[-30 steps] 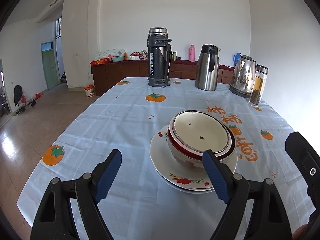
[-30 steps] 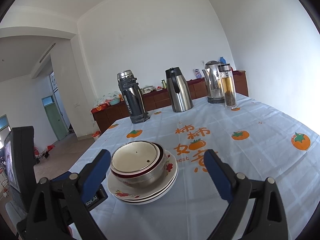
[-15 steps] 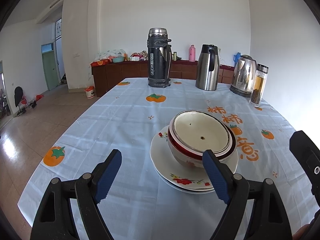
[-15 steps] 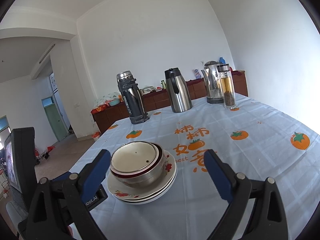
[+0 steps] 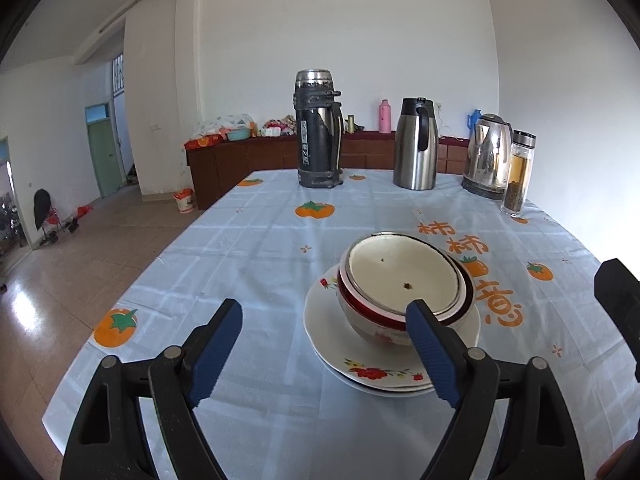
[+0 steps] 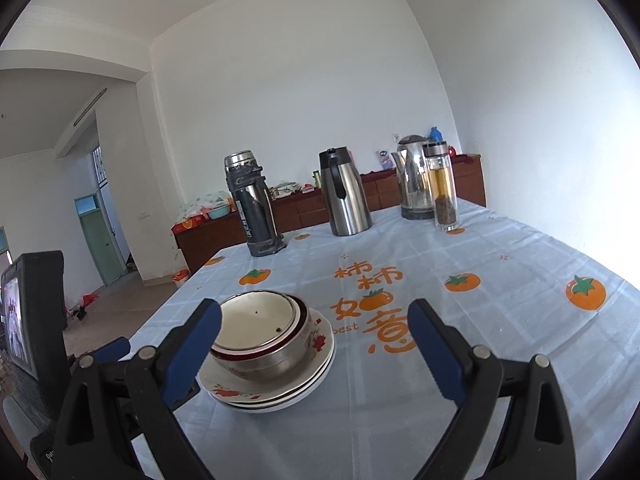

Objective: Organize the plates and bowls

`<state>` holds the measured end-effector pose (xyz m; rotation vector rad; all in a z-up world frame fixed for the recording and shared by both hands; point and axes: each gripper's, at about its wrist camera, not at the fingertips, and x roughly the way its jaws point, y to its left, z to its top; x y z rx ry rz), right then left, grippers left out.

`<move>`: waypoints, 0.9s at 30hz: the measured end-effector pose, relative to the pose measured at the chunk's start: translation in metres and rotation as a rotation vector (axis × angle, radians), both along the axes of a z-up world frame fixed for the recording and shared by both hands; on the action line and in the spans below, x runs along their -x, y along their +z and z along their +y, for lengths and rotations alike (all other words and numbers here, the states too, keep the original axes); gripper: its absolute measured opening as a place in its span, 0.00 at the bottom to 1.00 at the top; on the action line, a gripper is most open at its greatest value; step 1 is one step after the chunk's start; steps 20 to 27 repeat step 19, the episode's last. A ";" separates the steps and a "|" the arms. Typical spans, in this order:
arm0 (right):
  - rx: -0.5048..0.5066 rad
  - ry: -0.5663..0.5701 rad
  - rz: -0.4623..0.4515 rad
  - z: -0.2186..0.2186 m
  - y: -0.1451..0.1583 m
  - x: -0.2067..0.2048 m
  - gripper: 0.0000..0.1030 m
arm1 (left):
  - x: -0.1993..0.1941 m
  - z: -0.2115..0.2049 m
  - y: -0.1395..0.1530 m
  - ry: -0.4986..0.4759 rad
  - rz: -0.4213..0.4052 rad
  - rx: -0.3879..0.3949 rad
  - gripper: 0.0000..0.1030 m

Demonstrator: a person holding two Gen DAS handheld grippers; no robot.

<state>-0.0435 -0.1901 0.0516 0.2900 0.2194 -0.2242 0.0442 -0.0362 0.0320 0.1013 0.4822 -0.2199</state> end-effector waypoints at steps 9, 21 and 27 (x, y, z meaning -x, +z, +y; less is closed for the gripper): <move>0.033 -0.020 -0.017 0.000 0.002 -0.002 0.96 | -0.008 0.002 0.003 -0.014 -0.012 0.030 0.88; 0.024 -0.021 -0.002 -0.006 0.000 -0.011 0.96 | -0.018 -0.003 -0.003 0.006 0.009 0.013 0.88; 0.024 -0.021 -0.002 -0.006 0.000 -0.011 0.96 | -0.018 -0.003 -0.003 0.006 0.009 0.013 0.88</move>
